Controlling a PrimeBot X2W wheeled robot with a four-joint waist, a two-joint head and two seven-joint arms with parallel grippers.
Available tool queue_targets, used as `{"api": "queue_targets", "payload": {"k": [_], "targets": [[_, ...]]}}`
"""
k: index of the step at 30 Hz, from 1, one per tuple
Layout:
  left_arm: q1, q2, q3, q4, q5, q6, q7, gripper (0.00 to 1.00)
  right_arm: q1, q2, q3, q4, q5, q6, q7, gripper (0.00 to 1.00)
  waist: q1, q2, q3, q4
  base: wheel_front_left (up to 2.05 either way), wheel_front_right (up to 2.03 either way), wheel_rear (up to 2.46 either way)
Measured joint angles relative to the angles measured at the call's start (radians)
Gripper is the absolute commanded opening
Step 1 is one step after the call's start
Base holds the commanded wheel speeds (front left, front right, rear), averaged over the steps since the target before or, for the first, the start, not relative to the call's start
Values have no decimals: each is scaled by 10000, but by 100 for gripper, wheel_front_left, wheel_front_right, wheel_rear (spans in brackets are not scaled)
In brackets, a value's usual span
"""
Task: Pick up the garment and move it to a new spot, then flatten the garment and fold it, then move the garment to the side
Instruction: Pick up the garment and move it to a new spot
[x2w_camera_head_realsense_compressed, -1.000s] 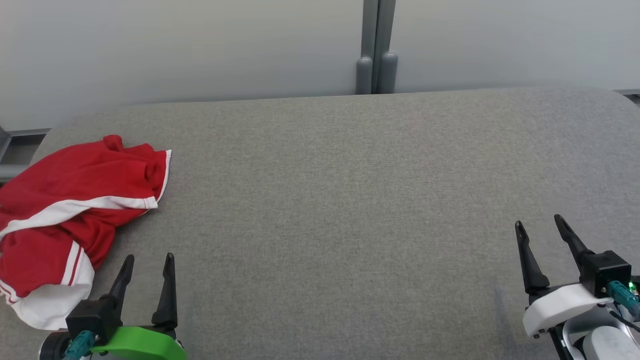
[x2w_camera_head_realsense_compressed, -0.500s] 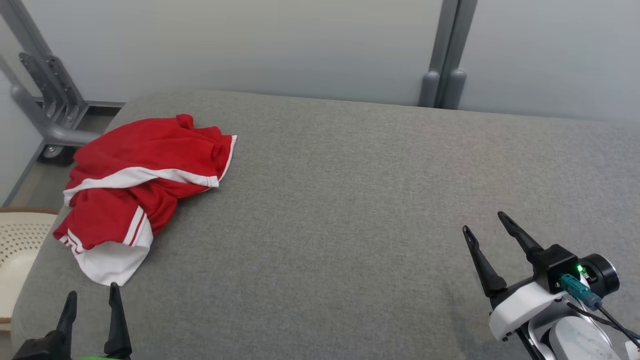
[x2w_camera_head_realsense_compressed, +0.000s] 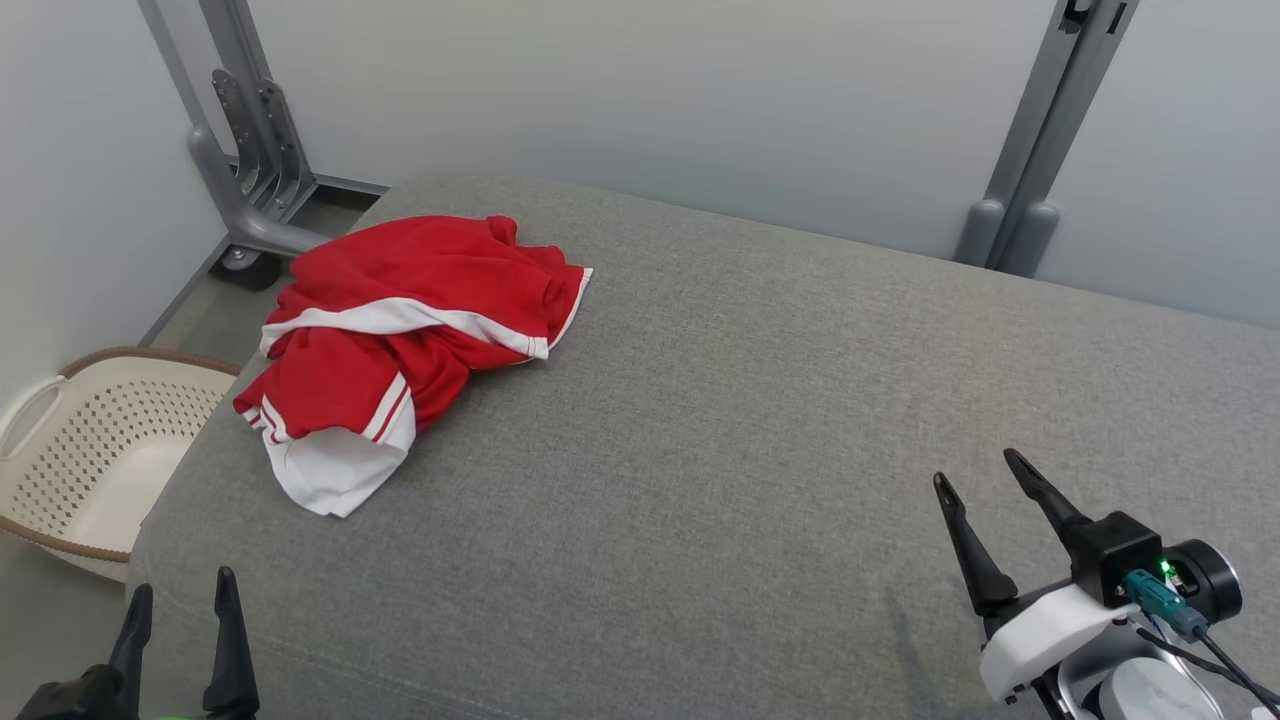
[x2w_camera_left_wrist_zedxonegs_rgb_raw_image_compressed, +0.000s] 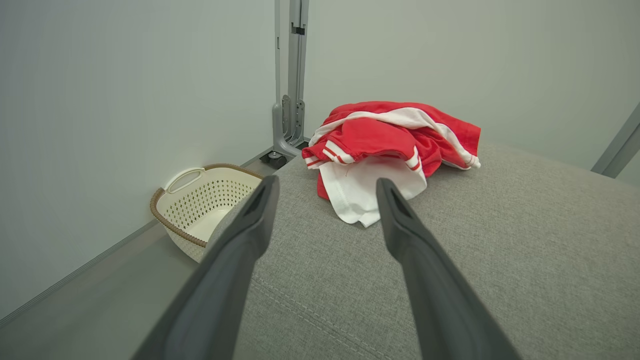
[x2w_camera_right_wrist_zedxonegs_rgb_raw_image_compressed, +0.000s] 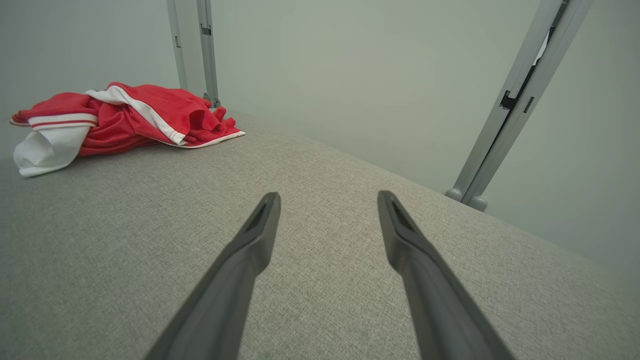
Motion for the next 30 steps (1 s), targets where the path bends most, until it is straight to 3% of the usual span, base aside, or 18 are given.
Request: {"api": "queue_targets", "payload": {"k": [10,19,30], "targets": [[-1228,-23,-107,393,-1469,-176,23,100,106,-90,-113,-236,-81,-63,0,100,0,0,491,-152,0,0,0],[-3296,-111,-445,1312,-2349,-190,1808,100,-220,-291,-82,-560,-184,-35,0,100,0,0,1471,-457,0,0,0],[-4449,-10,-31,2755,-2374,474,2803,100,-1148,-176,-88,-606,-184,42,0,100,1,0,2558,-1192,0,0,0]]}}
